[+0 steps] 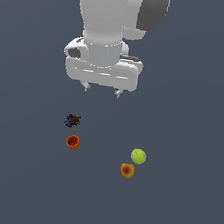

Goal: Pick up a designated object from a clutter of objects.

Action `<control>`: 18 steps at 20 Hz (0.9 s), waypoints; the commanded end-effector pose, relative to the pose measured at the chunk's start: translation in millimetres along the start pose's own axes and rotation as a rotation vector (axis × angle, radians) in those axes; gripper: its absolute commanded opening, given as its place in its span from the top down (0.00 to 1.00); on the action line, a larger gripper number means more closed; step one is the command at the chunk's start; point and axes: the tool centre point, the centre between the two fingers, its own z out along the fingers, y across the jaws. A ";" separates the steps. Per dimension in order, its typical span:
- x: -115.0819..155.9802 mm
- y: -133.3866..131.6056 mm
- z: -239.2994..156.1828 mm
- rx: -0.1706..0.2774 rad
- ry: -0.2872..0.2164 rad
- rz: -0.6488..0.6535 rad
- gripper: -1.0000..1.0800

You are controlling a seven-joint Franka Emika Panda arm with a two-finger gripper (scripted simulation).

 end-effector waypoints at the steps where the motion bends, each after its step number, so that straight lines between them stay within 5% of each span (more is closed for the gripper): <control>1: 0.6 -0.4 0.5 0.000 0.000 0.004 0.04; 18: 28.1 -19.3 25.9 0.001 -0.004 0.214 0.04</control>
